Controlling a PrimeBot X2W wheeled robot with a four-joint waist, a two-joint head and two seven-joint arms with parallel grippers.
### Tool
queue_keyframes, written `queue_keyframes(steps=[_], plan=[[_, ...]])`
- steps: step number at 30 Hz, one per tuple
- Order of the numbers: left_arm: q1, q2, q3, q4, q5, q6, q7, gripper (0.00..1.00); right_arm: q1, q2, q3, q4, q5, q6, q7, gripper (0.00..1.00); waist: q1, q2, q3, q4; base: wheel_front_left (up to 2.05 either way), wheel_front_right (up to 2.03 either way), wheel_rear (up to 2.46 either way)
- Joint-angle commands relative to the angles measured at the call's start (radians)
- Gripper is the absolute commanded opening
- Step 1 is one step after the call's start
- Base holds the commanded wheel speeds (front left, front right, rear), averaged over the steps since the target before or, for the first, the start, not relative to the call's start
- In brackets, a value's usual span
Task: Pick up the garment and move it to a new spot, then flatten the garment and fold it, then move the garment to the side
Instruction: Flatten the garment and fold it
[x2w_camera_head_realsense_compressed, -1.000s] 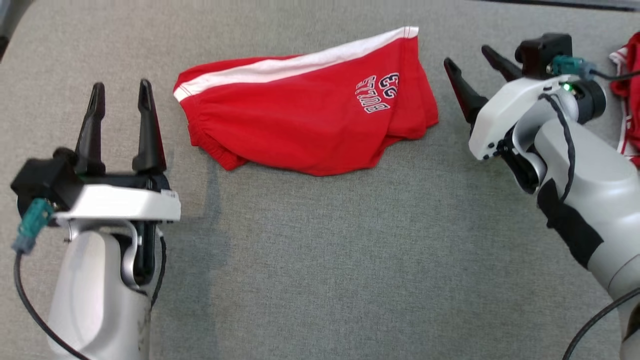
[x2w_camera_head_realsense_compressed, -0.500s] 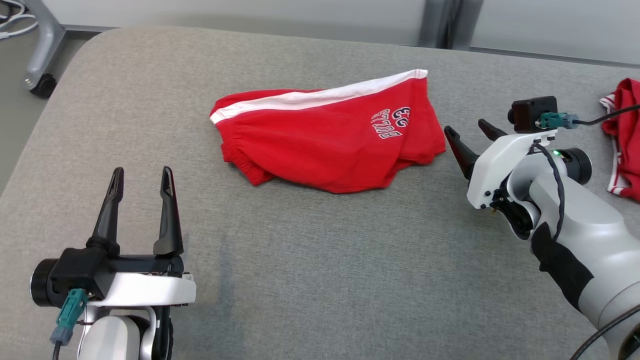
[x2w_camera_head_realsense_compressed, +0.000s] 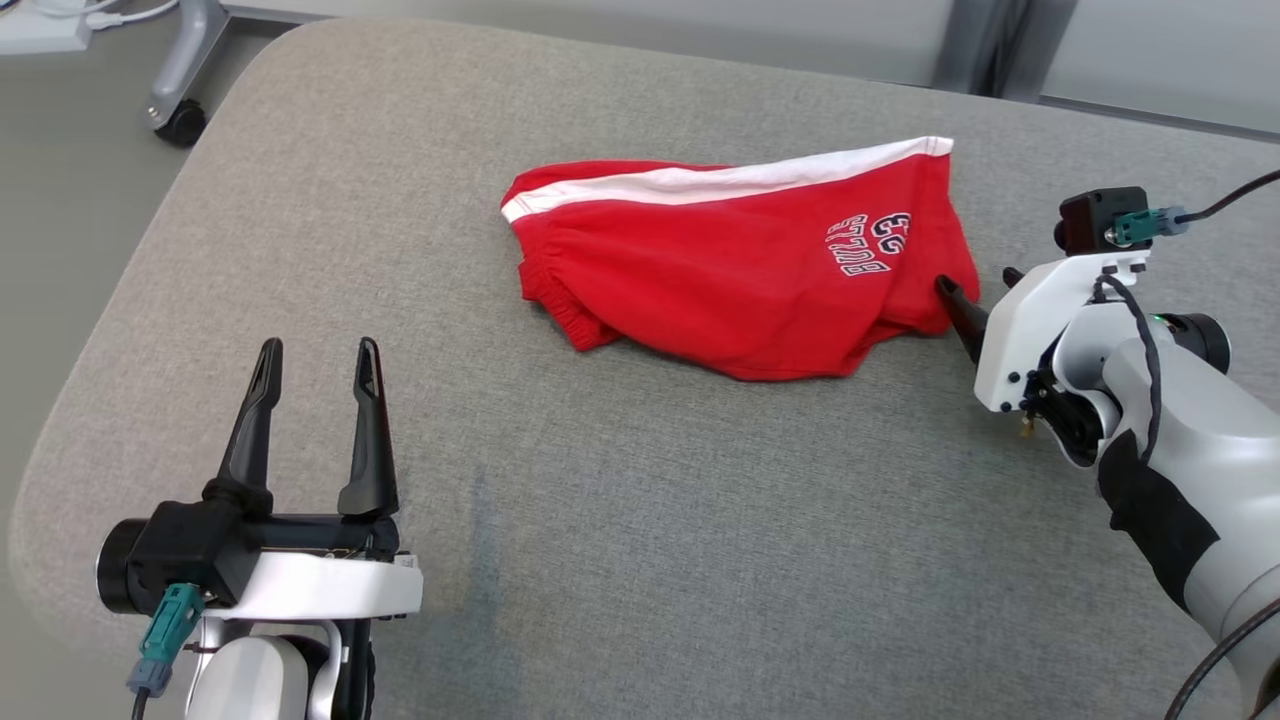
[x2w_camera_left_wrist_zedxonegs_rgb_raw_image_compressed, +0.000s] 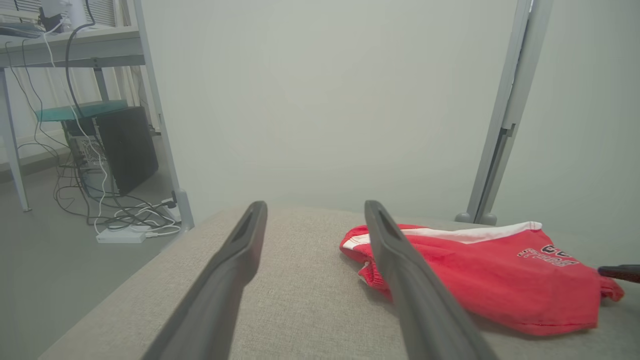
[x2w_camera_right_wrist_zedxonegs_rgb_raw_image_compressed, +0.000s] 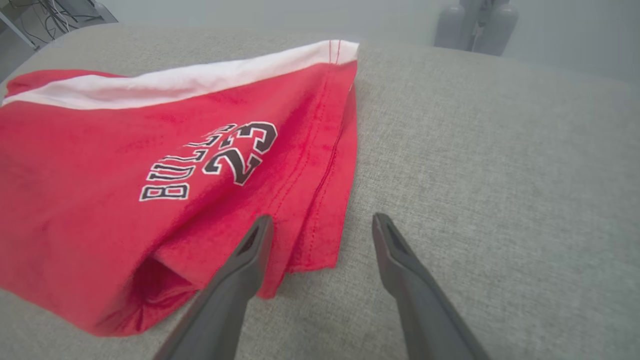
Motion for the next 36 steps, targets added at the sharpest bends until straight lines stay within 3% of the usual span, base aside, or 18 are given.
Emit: queue_keyframes(steps=[1, 11, 12, 13, 14, 15, 24, 36], plan=[[-0.010, 0.004, -0.004, -0.001, -0.011, 0.006, -0.004, 1.00, -0.006, -0.009, -0.002, 0.009, 0.002, 0.000, 0.013, 1.00, 0.0000, 0.0000, 0.012, 0.017, 0.00, 0.00, 0.00], [-0.023, 0.004, -0.022, 0.001, -0.025, 0.018, -0.004, 1.00, 0.033, -0.022, -0.007, 0.025, 0.003, 0.000, 0.151, 1.00, 0.0000, 0.0000, 0.029, 0.046, 0.00, 0.00, 0.00], [-0.023, 0.004, -0.022, 0.002, -0.026, 0.018, -0.004, 1.00, 0.034, -0.023, -0.008, 0.025, 0.001, 0.000, 0.158, 0.84, 0.0000, 0.0000, 0.028, 0.047, 0.00, 0.00, 0.00], [-0.023, 0.004, -0.024, 0.003, -0.027, 0.019, -0.004, 1.00, 0.033, -0.024, -0.010, 0.026, -0.002, 0.000, 0.154, 0.40, 0.0000, 0.0000, 0.028, 0.046, 0.00, 0.00, 0.00], [-0.024, 0.004, -0.025, 0.004, -0.027, 0.021, -0.004, 1.00, 0.030, -0.023, -0.009, 0.025, -0.007, 0.000, 0.143, 0.09, 0.0000, 0.0000, 0.027, 0.045, 0.00, 0.00, 0.00], [-0.024, 0.004, -0.025, 0.004, -0.027, 0.022, -0.004, 1.00, 0.029, -0.020, -0.010, 0.025, -0.009, 0.000, 0.135, 0.00, 0.0000, 0.0000, 0.025, 0.044, 0.00, 0.00, 0.00], [0.003, 0.004, -0.015, 0.026, -0.013, 0.010, -0.004, 1.00, 0.053, -0.030, -0.018, -0.019, 0.008, 0.000, 0.059, 0.00, 0.0000, 0.0000, -0.034, 0.017, 0.00, 0.00, 0.00], [0.055, 0.004, 0.001, 0.053, 0.002, -0.004, -0.004, 1.00, 0.239, -0.143, -0.043, -0.322, 0.166, 0.000, 0.022, 0.00, 0.0000, 0.0000, -0.131, -0.041, 0.00, 0.00, 0.00]])
